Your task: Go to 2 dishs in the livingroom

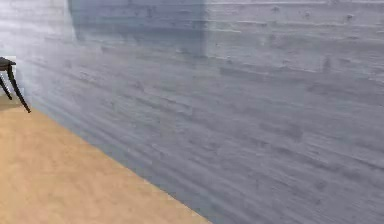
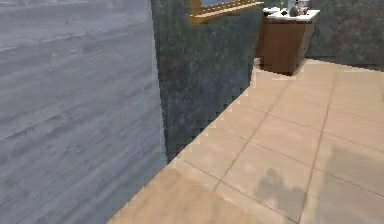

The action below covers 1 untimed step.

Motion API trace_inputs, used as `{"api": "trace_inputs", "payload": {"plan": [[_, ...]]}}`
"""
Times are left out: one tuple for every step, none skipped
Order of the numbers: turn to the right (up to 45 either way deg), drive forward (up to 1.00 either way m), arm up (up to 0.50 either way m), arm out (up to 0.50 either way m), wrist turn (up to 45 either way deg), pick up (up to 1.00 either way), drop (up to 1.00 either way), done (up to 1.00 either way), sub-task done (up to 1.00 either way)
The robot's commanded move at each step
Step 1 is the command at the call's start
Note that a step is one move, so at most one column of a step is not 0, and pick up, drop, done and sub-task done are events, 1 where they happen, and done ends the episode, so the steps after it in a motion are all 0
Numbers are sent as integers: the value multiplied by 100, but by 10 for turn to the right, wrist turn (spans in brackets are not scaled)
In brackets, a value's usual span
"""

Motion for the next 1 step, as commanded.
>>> {"api": "trace_inputs", "payload": {"plan": [[0,50,0,0,0,0,0,0,0]]}}
